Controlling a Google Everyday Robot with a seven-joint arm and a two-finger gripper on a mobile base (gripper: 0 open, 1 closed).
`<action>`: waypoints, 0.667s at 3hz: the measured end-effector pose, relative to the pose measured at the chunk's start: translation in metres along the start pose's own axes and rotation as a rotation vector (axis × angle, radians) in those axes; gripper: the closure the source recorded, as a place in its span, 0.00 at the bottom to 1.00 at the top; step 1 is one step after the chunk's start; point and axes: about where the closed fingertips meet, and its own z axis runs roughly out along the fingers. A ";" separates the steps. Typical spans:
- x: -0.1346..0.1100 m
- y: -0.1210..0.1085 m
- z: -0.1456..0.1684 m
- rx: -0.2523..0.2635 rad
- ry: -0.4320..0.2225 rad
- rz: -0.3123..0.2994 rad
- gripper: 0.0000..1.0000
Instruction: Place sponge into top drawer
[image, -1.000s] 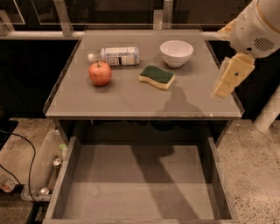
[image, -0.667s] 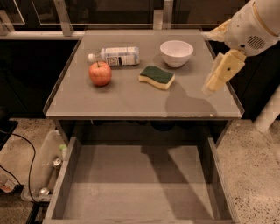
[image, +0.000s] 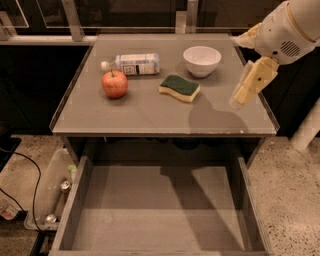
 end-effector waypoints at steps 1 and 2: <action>-0.003 -0.004 0.026 -0.032 -0.044 0.027 0.00; -0.004 -0.013 0.061 -0.086 -0.113 0.081 0.00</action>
Offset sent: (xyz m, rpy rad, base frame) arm 0.0675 0.0406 -0.0785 0.2706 0.1453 0.0090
